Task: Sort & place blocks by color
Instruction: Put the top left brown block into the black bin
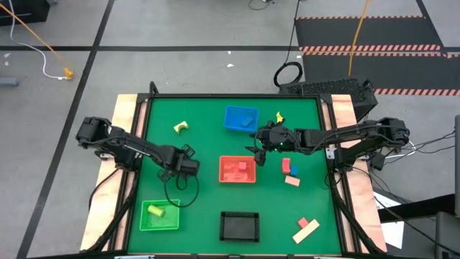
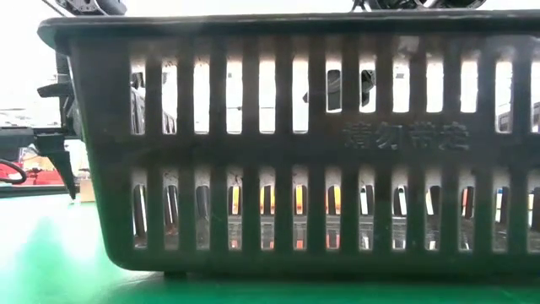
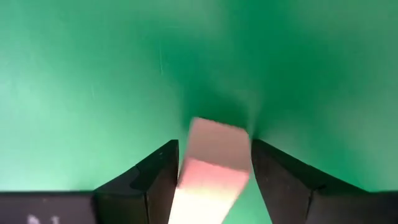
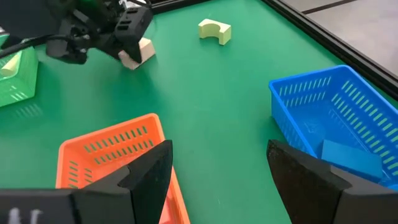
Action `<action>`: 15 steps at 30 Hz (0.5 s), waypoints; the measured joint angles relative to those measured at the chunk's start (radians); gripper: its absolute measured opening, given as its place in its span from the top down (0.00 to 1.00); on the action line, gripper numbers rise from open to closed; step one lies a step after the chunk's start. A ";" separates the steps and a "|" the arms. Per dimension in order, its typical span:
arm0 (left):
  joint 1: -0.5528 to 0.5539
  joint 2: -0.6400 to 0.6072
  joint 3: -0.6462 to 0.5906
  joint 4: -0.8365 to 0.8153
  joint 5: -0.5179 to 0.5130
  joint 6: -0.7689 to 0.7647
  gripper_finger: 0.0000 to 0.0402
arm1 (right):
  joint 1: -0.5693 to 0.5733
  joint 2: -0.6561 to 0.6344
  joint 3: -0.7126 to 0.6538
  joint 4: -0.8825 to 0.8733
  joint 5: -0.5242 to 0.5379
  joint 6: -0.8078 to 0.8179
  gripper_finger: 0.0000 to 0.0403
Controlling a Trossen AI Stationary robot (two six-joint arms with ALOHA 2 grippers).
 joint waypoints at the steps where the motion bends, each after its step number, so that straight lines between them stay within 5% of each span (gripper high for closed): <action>1: 0.001 -0.008 0.000 -0.018 -0.017 0.004 0.49 | 0.000 0.000 0.000 0.000 0.000 0.000 0.37; 15: 0.010 -0.035 0.000 -0.107 -0.033 -0.005 0.49 | 0.000 0.000 0.000 0.012 0.000 0.007 0.37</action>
